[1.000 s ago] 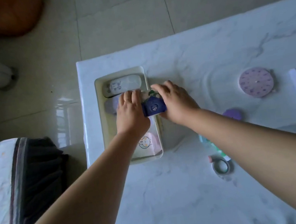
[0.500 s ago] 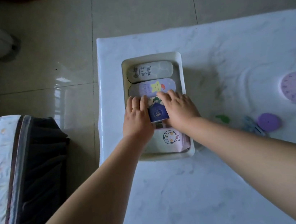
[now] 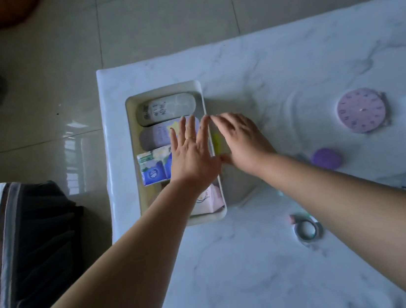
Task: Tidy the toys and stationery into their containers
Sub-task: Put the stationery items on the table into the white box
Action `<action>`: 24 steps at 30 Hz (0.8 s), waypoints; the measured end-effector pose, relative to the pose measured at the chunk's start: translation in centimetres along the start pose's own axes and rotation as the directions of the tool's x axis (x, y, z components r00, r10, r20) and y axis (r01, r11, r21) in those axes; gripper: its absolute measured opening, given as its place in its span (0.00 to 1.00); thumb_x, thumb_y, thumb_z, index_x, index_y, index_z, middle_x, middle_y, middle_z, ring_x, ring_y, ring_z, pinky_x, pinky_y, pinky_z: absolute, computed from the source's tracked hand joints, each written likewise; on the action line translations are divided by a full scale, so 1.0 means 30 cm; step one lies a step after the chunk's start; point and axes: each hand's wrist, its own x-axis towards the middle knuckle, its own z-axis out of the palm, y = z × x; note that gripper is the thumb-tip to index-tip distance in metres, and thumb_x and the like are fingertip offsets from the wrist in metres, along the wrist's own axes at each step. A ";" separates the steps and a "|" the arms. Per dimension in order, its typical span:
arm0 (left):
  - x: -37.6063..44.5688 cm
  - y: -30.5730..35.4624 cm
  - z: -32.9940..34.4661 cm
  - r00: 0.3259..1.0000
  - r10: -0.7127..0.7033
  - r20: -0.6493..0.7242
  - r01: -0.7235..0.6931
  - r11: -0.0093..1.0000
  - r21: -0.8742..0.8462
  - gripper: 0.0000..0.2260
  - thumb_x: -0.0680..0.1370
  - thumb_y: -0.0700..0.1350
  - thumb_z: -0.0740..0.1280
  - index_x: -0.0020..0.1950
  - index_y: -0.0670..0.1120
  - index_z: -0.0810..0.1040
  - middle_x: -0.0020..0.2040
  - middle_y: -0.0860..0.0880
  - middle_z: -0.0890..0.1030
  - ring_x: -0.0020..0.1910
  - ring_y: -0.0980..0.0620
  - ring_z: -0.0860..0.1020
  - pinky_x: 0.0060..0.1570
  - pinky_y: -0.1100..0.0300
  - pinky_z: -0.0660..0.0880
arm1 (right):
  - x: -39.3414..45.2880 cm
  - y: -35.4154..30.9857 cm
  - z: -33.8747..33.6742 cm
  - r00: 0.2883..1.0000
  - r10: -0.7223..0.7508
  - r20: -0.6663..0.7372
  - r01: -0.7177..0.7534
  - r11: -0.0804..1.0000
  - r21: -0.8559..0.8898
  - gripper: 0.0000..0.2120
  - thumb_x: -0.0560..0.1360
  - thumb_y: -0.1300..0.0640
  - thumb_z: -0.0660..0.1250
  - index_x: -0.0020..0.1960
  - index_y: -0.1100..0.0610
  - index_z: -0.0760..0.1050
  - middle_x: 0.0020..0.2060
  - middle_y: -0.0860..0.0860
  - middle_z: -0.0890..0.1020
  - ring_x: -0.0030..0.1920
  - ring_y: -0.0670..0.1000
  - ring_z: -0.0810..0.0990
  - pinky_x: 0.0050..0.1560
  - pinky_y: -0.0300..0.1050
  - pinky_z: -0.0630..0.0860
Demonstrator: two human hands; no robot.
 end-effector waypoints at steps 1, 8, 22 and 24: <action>0.013 0.056 0.007 1.000 0.008 -0.001 -0.008 1.000 -0.001 0.41 0.73 0.58 0.66 0.79 0.51 0.47 0.79 0.44 0.49 0.78 0.46 0.43 0.76 0.48 0.41 | -0.021 0.048 -0.026 1.000 0.029 0.000 -0.029 1.000 -0.004 0.42 0.64 0.49 0.77 0.72 0.62 0.66 0.62 0.59 0.74 0.62 0.61 0.73 0.65 0.52 0.67; 0.073 0.445 0.100 0.995 0.014 0.097 -0.009 0.999 -0.045 0.38 0.73 0.48 0.64 0.79 0.50 0.47 0.79 0.43 0.46 0.78 0.45 0.42 0.76 0.49 0.41 | -0.210 0.418 -0.160 0.968 0.249 0.027 -0.247 0.968 -0.045 0.36 0.70 0.47 0.72 0.73 0.59 0.64 0.66 0.57 0.71 0.67 0.59 0.68 0.68 0.49 0.63; 0.232 1.010 0.343 0.966 0.144 0.215 -0.149 0.989 0.009 0.41 0.75 0.53 0.69 0.79 0.48 0.47 0.78 0.41 0.50 0.77 0.42 0.52 0.74 0.52 0.54 | -0.531 1.009 -0.277 0.827 0.553 -0.105 -0.562 0.818 -0.121 0.25 0.68 0.57 0.74 0.63 0.58 0.72 0.60 0.59 0.73 0.63 0.62 0.71 0.62 0.52 0.68; 0.244 1.062 0.362 0.968 0.137 0.212 -0.145 0.989 0.023 0.41 0.75 0.53 0.70 0.79 0.48 0.47 0.78 0.41 0.52 0.76 0.42 0.54 0.73 0.52 0.57 | -0.566 1.047 -0.270 0.761 0.621 -0.188 -0.647 0.748 -0.149 0.29 0.65 0.57 0.75 0.64 0.56 0.71 0.61 0.59 0.73 0.59 0.62 0.73 0.57 0.52 0.70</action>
